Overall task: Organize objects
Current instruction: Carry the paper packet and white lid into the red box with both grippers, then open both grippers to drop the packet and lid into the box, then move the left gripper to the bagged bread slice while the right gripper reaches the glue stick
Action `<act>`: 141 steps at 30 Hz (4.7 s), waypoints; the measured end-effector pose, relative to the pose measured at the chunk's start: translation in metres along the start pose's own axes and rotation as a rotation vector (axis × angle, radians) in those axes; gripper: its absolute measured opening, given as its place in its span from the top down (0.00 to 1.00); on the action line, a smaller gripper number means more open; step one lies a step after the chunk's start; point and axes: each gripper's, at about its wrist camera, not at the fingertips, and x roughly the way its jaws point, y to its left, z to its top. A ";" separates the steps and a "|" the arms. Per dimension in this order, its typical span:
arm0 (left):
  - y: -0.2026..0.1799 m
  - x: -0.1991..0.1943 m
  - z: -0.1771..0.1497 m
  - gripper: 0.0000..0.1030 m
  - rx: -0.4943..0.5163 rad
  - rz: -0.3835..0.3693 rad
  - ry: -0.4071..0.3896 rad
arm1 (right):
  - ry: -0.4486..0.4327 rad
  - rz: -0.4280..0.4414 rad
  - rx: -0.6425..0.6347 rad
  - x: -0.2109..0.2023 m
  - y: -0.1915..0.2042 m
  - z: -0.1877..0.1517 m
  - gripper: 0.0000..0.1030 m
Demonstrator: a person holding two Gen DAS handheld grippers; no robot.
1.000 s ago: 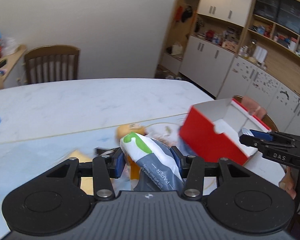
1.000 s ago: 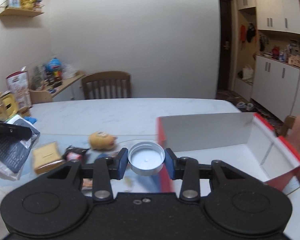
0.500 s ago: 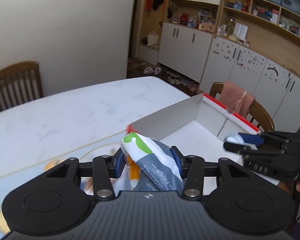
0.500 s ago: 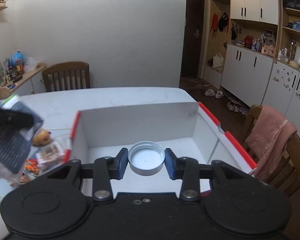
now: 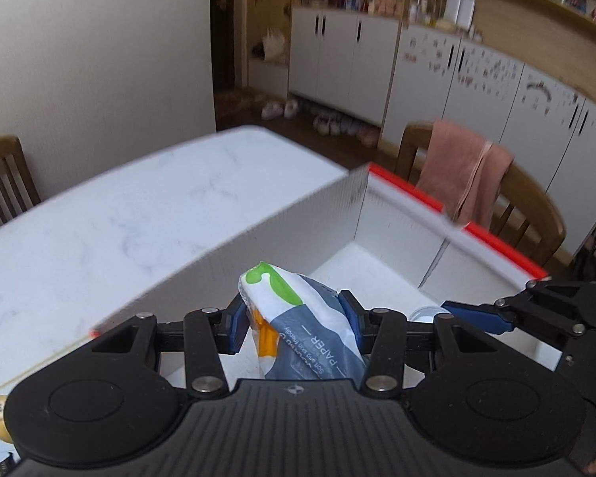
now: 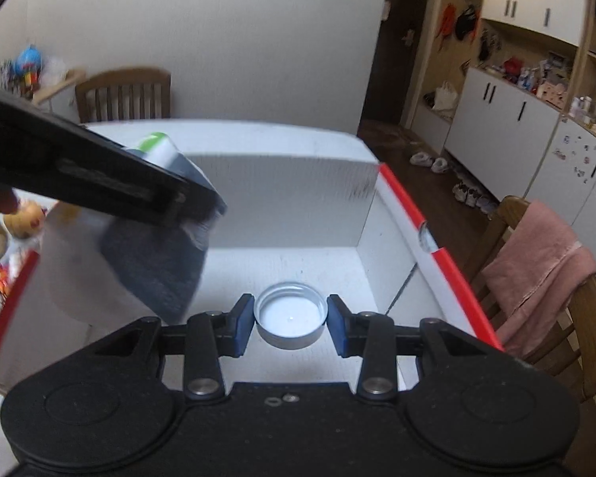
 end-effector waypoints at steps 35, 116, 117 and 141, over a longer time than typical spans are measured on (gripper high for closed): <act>-0.016 0.075 0.010 0.36 0.068 0.013 0.289 | 0.152 0.066 -0.032 0.038 -0.014 -0.007 0.55; 0.243 -0.234 -0.221 0.00 -0.117 0.166 -0.098 | -0.044 0.388 -0.248 -0.085 0.269 -0.048 0.18; 0.246 -0.230 -0.221 0.00 -0.127 0.176 -0.086 | -0.039 0.396 -0.256 -0.083 0.273 -0.049 0.18; 0.297 -0.129 -0.178 0.00 -0.648 0.376 0.172 | -0.012 0.489 -0.406 -0.046 0.314 -0.056 0.18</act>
